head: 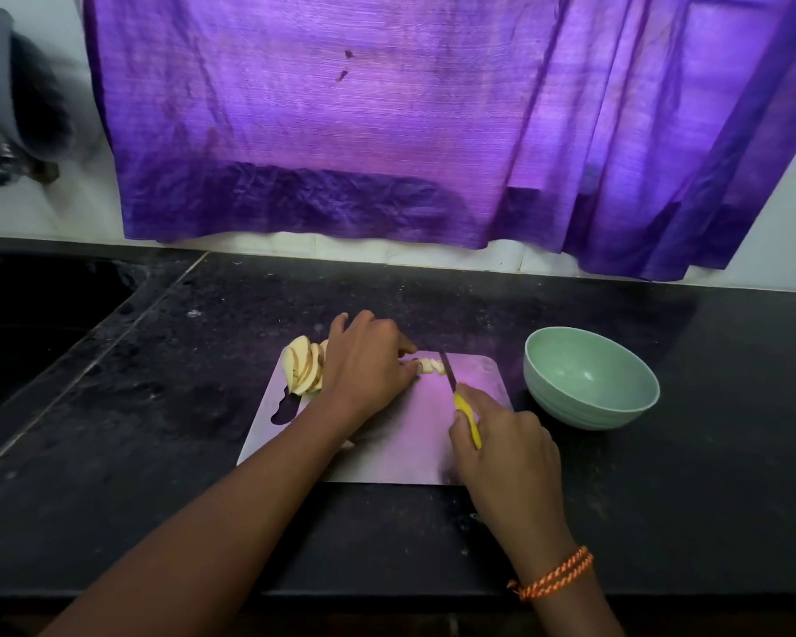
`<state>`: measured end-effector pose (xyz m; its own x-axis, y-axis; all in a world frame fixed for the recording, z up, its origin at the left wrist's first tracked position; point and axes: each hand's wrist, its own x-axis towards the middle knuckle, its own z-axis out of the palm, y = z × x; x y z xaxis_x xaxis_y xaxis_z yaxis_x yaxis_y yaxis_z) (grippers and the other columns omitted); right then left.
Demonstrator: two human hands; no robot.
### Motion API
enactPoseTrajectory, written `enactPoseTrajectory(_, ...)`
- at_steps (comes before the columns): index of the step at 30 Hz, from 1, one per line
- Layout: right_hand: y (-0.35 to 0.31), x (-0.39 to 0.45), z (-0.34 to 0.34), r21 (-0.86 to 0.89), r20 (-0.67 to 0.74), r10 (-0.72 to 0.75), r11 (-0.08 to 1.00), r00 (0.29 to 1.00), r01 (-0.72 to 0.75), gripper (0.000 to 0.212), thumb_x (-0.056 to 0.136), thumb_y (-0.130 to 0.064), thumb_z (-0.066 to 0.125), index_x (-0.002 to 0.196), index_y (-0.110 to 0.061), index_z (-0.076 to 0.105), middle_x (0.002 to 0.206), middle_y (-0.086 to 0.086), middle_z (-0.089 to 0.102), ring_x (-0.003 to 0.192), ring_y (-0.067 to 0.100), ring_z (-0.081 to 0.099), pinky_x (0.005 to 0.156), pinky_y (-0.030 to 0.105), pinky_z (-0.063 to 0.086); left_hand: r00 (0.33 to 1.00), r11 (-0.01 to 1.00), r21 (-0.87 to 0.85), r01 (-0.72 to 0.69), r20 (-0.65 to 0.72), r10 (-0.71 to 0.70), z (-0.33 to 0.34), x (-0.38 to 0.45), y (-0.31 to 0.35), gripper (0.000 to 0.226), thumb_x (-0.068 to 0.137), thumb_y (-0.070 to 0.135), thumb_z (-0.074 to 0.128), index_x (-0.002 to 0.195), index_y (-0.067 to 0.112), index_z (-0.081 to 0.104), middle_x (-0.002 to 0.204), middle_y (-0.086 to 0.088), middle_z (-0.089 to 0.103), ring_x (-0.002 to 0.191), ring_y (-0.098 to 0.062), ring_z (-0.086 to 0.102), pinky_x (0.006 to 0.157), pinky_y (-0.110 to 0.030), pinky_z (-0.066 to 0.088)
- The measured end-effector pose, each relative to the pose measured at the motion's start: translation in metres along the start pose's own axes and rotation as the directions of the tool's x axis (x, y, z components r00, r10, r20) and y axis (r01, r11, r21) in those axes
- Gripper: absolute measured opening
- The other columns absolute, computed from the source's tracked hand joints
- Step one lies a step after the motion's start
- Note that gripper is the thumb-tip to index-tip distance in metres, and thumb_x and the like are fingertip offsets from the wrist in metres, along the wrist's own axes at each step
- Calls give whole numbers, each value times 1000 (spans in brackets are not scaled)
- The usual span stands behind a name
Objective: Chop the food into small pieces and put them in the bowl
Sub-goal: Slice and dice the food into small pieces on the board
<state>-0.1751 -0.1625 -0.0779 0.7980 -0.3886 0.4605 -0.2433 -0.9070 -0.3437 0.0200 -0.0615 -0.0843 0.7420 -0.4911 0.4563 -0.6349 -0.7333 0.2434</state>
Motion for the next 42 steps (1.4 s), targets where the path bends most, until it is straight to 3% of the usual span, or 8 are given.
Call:
enactPoseTrajectory(6, -11, 19, 15, -62, 111, 2, 998, 994, 4, 41, 102, -39, 44, 142, -35, 54, 101, 8, 69, 93, 31, 64, 70, 38, 42, 999, 1000, -9, 18, 32, -17, -2, -2, -2, 25, 93, 55, 74, 106, 37, 84, 101, 15, 76, 108, -12, 54, 116, -52, 37)
enactPoseTrajectory(9, -11, 20, 18, -90, 109, -4, 996, 994, 14, 40, 102, -39, 43, 140, -34, 56, 98, 7, 70, 91, 31, 64, 67, 37, 37, 999, 1000, -10, 19, 29, -18, -3, -2, 0, 23, 94, 53, 74, 105, 36, 85, 99, 14, 76, 108, -12, 54, 114, -51, 37)
enactPoseTrajectory(13, -7, 25, 25, -84, 150, -46, 995, 988, 59, 33, 105, -38, 39, 130, -31, 59, 93, 5, 68, 85, 28, 62, 65, 39, 48, 999, 1000, -12, 15, 31, -14, -4, -3, 0, 21, 94, 51, 74, 103, 36, 85, 99, 14, 76, 109, -13, 53, 112, -51, 37)
enactPoseTrajectory(19, -5, 24, 24, -39, 154, -44, 998, 987, 50, 34, 104, -38, 39, 133, -32, 57, 96, 5, 67, 86, 27, 62, 70, 39, 51, 999, 999, -11, 41, 29, -41, -6, -5, 7, 23, 93, 54, 75, 97, 33, 84, 95, 13, 75, 111, -13, 55, 114, -53, 36)
enactPoseTrajectory(30, 5, -8, 1, -30, 62, -63, 997, 996, 65, 38, 97, -40, 54, 134, -35, 59, 86, 7, 68, 78, 31, 61, 62, 35, 32, 999, 1000, -8, 11, -33, -11, -3, -4, 5, 20, 92, 53, 77, 101, 37, 84, 99, 15, 66, 97, -8, 41, 98, -40, 38)
enactPoseTrajectory(34, -3, 11, 10, -7, 36, -50, 999, 998, 50, 41, 99, -41, 51, 138, -34, 58, 92, 10, 70, 84, 34, 63, 64, 37, 38, 999, 999, -37, 17, -43, -18, -6, -4, -2, 17, 94, 48, 77, 104, 37, 85, 96, 17, 65, 96, -7, 40, 98, -38, 37)
enactPoseTrajectory(37, -8, 23, 17, -3, 94, -40, 999, 995, 40, 41, 102, -40, 47, 142, -33, 55, 99, 12, 69, 89, 33, 62, 66, 38, 37, 999, 998, -52, 35, -26, -36, -6, -4, -4, 16, 92, 47, 78, 102, 36, 85, 98, 16, 69, 101, -9, 45, 98, -39, 38)
enactPoseTrajectory(42, -9, 23, 25, -19, 109, -46, 999, 993, 48, 37, 103, -38, 45, 137, -32, 58, 93, 9, 67, 84, 31, 60, 63, 36, 35, 999, 998, -51, 37, -17, -38, -6, -4, -4, 16, 91, 48, 79, 100, 36, 85, 99, 16, 70, 105, -13, 51, 100, -42, 42)
